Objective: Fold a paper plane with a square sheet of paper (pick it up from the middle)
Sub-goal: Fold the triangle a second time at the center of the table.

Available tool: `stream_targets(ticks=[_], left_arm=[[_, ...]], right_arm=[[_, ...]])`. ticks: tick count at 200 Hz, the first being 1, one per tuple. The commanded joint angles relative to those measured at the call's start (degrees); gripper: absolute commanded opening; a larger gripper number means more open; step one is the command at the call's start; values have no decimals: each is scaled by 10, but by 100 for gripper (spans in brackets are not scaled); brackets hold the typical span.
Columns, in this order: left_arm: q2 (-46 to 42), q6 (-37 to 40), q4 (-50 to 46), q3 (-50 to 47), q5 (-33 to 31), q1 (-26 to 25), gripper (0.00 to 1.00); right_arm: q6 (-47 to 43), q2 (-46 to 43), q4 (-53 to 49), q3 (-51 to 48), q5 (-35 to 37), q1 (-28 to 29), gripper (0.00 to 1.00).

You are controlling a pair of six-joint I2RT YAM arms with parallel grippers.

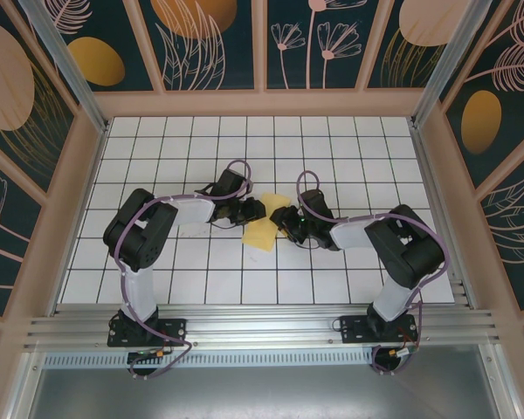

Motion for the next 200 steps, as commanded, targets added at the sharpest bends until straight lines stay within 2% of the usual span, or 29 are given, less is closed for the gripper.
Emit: stream_targets(ticks=[1, 56, 115, 125, 160, 200], left_arm=[[9, 11, -9, 10, -1, 2, 30], [12, -1, -2, 10, 0, 4, 30], [10, -3, -2, 7, -2, 7, 30], [10, -2, -3, 7, -1, 7, 30], [8, 1, -4, 5, 0, 7, 30], [8, 0, -3, 3, 3, 7, 30]], right_arm=[[-1, 1, 38, -8, -5, 4, 47], [33, -13, 90, -43, -20, 8, 48], [46, -34, 87, -56, -6, 17, 48], [42, -40, 73, -56, 5, 18, 48], [-10, -48, -78, -3, 82, 1, 48], [-20, -15, -55, 17, 54, -31, 48]])
